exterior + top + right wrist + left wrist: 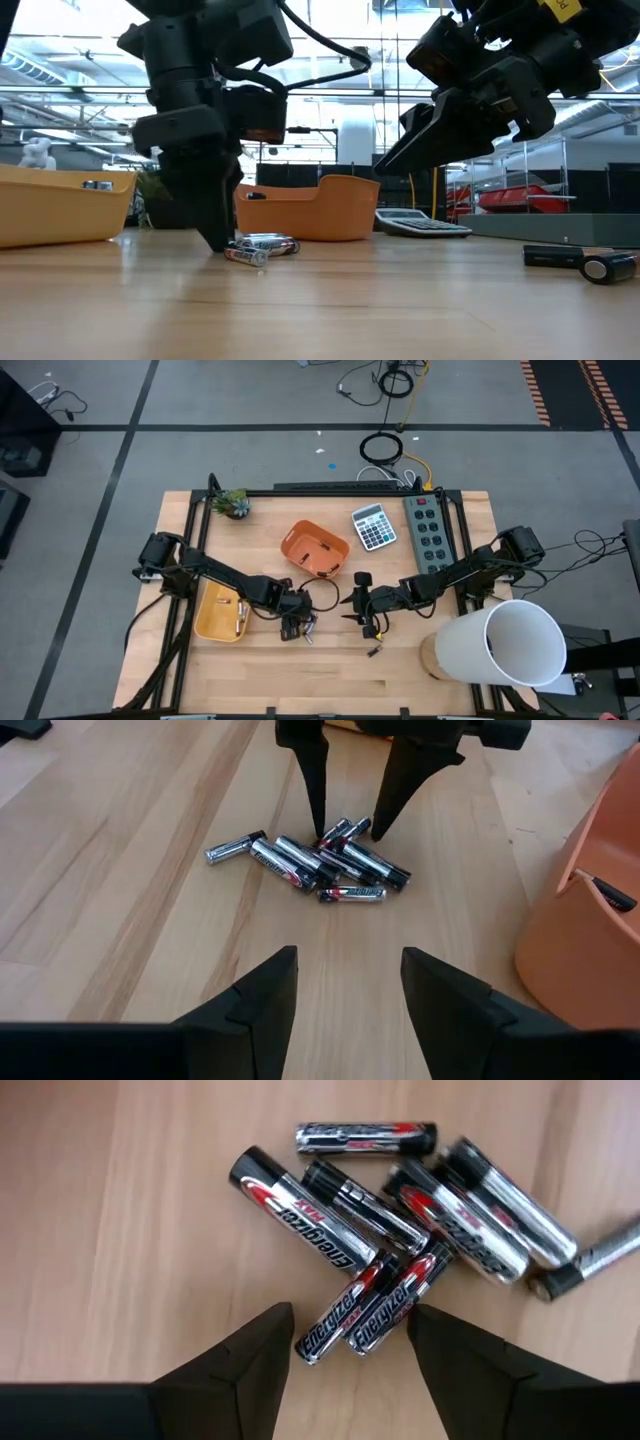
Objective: Sort batteries
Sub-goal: Put the silver battery into the yellow bin
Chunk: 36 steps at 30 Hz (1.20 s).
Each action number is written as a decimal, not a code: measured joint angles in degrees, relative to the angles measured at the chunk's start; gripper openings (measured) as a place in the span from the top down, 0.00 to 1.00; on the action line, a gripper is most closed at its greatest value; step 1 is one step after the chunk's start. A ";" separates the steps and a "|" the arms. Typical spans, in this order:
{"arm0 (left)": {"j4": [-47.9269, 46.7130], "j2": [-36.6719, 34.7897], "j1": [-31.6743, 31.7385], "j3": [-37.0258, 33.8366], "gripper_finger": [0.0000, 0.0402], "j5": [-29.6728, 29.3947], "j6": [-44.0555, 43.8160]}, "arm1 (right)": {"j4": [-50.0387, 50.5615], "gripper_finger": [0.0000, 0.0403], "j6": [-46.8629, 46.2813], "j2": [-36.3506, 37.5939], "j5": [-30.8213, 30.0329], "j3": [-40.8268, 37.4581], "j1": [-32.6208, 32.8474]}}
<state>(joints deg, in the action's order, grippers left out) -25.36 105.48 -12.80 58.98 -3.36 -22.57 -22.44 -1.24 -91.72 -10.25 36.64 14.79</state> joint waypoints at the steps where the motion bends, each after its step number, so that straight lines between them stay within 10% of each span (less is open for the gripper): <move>1: 0.07 0.02 0.05 0.00 0.45 -0.38 -1.41 | 0.00 0.58 -0.02 0.00 -0.01 0.00 0.00; 15: 0.06 0.14 1.51 0.04 0.45 -5.63 -14.48 | 0.00 0.58 -0.84 0.00 -0.04 0.00 0.46; 27: -0.10 0.23 -0.15 0.55 0.45 -7.44 21.03 | 0.00 0.58 -1.07 0.00 -0.21 0.00 1.28; 36: -7.79 -2.50 0.37 0.26 0.45 -6.99 25.38 | 0.02 0.58 -1.07 0.00 -0.21 0.00 1.57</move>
<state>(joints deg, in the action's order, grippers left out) -33.16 102.98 -12.43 59.24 -10.35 2.81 -22.42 -2.31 -91.72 -10.45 36.64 16.36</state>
